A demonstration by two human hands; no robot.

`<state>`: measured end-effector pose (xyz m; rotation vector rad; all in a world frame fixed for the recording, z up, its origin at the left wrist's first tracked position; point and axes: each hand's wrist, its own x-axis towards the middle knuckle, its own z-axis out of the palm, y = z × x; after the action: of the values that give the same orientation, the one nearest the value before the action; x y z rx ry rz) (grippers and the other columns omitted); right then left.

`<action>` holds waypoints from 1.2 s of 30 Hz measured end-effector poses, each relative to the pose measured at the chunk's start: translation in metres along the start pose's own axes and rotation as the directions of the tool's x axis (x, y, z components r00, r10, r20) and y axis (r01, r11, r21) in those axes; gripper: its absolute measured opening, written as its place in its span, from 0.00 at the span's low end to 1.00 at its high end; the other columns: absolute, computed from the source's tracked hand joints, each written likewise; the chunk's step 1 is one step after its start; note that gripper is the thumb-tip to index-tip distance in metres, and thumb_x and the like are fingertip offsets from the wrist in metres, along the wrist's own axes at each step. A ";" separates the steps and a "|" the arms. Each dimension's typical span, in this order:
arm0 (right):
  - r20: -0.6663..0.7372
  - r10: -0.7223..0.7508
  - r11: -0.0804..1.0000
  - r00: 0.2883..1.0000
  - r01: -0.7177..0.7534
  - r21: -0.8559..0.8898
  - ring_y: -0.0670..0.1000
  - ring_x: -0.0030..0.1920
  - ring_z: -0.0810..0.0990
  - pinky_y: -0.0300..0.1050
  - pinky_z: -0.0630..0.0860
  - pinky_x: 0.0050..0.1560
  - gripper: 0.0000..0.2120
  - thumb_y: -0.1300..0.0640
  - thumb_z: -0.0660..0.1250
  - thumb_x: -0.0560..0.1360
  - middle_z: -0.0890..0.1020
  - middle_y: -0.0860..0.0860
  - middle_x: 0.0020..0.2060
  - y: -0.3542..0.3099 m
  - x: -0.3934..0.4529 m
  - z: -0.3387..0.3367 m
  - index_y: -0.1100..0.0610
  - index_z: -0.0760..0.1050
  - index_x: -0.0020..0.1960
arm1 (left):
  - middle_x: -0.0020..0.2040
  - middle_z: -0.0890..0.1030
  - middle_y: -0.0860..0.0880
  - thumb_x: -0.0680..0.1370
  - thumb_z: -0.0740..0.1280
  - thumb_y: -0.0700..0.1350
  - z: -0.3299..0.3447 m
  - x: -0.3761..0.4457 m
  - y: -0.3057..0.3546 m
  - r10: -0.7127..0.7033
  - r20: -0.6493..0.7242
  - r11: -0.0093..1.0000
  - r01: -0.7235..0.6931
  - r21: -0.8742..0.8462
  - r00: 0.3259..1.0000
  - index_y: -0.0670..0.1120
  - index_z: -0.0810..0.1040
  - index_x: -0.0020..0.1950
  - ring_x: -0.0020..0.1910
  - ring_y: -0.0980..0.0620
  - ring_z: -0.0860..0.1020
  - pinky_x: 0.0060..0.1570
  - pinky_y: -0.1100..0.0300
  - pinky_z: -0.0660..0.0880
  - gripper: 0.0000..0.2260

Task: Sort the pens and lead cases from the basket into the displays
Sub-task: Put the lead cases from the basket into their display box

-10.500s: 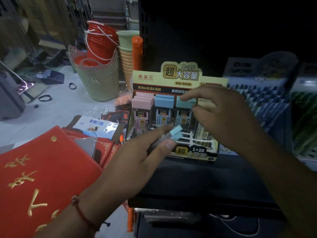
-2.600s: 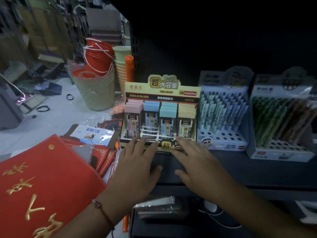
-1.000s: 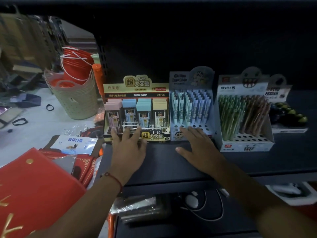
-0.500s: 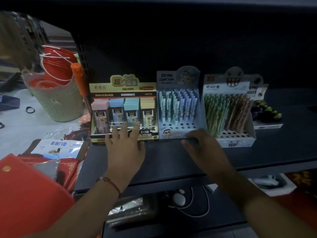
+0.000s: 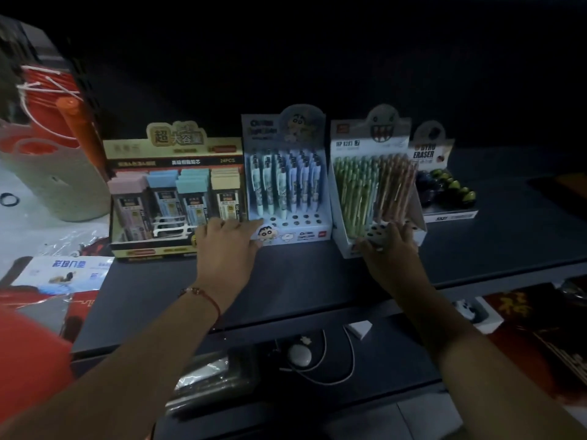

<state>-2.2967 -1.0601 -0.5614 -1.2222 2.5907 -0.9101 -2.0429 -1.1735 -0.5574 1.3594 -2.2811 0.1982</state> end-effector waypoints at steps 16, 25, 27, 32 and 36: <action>0.001 0.005 0.993 1.000 -0.005 -0.120 0.67 0.77 0.54 0.63 0.56 0.76 0.45 0.26 0.50 0.75 0.52 0.62 0.79 -0.019 0.040 0.024 0.57 0.54 0.80 | 0.56 0.82 0.52 0.78 0.69 0.52 0.007 0.012 -0.002 -0.066 0.046 0.967 0.075 -0.243 0.997 0.55 0.81 0.61 0.59 0.48 0.74 0.63 0.48 0.63 0.12; 0.033 -0.013 0.995 0.999 0.017 -0.098 0.68 0.75 0.59 0.60 0.60 0.75 0.37 0.34 0.57 0.78 0.55 0.62 0.79 -0.022 0.044 0.015 0.57 0.58 0.78 | 0.56 0.75 0.46 0.79 0.64 0.54 -0.008 0.003 0.009 0.025 0.039 0.993 -0.029 0.112 0.999 0.56 0.76 0.67 0.57 0.42 0.70 0.60 0.44 0.65 0.17; -0.027 -0.069 0.997 0.997 0.067 -0.044 0.66 0.67 0.71 0.60 0.71 0.66 0.31 0.36 0.59 0.77 0.67 0.60 0.72 -0.014 0.043 0.003 0.55 0.67 0.72 | 0.61 0.71 0.42 0.77 0.66 0.55 -0.010 -0.006 0.020 0.014 0.009 0.987 -0.016 0.162 1.000 0.52 0.76 0.68 0.62 0.39 0.68 0.62 0.41 0.64 0.20; -0.164 -0.004 0.995 0.986 0.020 0.095 0.63 0.60 0.76 0.60 0.76 0.58 0.25 0.41 0.64 0.78 0.76 0.60 0.63 0.015 0.054 -0.035 0.57 0.74 0.67 | 0.69 0.68 0.44 0.75 0.68 0.54 -0.001 0.000 0.072 0.280 -0.026 0.957 -0.281 -0.065 0.960 0.51 0.70 0.71 0.70 0.41 0.64 0.69 0.38 0.61 0.25; -0.025 -0.062 0.993 0.998 0.064 0.100 0.61 0.55 0.79 0.59 0.78 0.54 0.17 0.46 0.62 0.78 0.80 0.59 0.57 0.035 0.065 -0.037 0.56 0.77 0.60 | 0.69 0.71 0.43 0.75 0.71 0.49 0.022 0.021 0.118 0.477 -0.012 0.871 -0.475 -0.123 0.879 0.48 0.73 0.70 0.69 0.38 0.66 0.67 0.38 0.63 0.23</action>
<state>-2.3758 -1.0737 -0.5438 -1.2798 2.5016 -1.0586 -2.1594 -1.1394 -0.5540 0.7170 -2.5630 0.1999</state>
